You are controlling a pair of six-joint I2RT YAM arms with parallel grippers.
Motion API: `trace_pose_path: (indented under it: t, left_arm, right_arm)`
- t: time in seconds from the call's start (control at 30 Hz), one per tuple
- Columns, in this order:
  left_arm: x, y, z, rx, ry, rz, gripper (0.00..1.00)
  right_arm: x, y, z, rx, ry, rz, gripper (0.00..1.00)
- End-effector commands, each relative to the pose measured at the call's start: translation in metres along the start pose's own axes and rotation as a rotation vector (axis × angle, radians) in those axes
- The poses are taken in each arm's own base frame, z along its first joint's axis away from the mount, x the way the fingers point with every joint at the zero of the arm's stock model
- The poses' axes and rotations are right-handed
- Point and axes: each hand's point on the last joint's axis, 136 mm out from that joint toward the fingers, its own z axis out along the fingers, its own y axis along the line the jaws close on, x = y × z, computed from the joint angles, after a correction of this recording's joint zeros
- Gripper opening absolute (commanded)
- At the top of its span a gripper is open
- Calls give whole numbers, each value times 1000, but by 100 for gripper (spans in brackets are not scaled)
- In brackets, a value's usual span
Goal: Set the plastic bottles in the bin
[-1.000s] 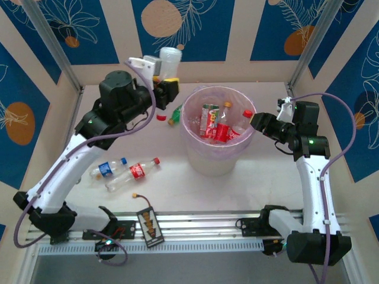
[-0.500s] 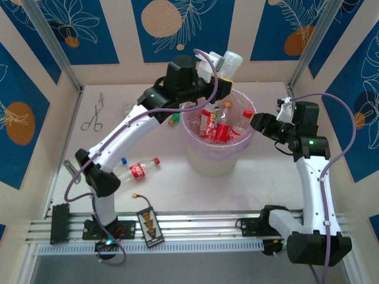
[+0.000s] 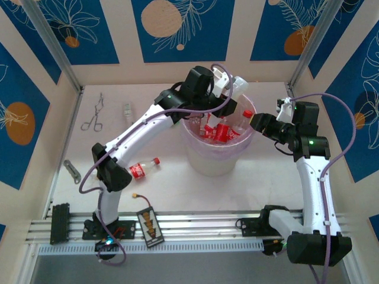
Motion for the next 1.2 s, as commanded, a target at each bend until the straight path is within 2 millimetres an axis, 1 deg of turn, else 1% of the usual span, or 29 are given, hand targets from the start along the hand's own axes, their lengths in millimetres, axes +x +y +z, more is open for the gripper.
trace_pose_path:
  t: [0.0,0.03,0.07,0.2,0.27,0.33,0.43,0.5,0.57,0.63,0.67,0.7,0.73,0.77,0.8,0.9,1.0,1.17]
  left_arm:
    - [19,-8,3,23,59,-32,44]
    - [22,-8,3,27,67,-37,44]
    - [25,-9,4,32,78,-42,47]
    - [40,-5,10,30,120,-61,51]
    - [44,-6,11,34,131,-62,54]
    - [45,-7,10,43,131,-61,59]
    - [36,-16,4,86,95,-29,72]
    - [27,-20,-4,95,64,-15,86]
    - [18,-22,-11,97,35,-3,93]
    - [10,-23,-17,92,5,3,95]
    - [6,-22,-19,81,-11,5,94]
    - [3,-21,-19,70,-27,2,90]
    - [1,-19,-19,62,-39,-3,85]
    - [1,-17,-18,54,-45,-9,78]
    - [2,-15,-15,46,-43,-18,71]
    - [16,-8,-4,28,4,-46,60]
    - [30,-4,6,17,44,-72,52]
    - [57,-7,23,26,112,-90,50]
  right_arm:
    - [-2,7,-6,-12,-7,-18,49]
    - [-2,7,-5,-10,-6,-19,49]
    - [-1,6,-5,-10,-5,-18,49]
    - [-1,5,-3,-12,-4,-10,49]
    - [-1,6,-3,-16,-3,-10,49]
    - [-2,6,-4,-15,-4,-11,49]
    - [-2,6,-4,-13,-5,-13,49]
    - [-1,6,-4,-12,-4,-13,49]
    - [-1,7,-5,-14,-5,-13,49]
    - [-1,7,-5,-15,-5,-12,49]
    - [-2,7,-5,-15,-6,-12,49]
    - [-1,7,-5,-15,-5,-12,49]
    - [-1,7,-5,-17,-4,-12,49]
    - [-1,7,-5,-17,-4,-14,49]
    - [-1,7,-5,-16,-5,-15,49]
    - [-2,8,-6,-13,-9,-20,49]
    - [-3,8,-7,-13,-9,-22,49]
    - [-3,8,-6,-14,-10,-20,49]
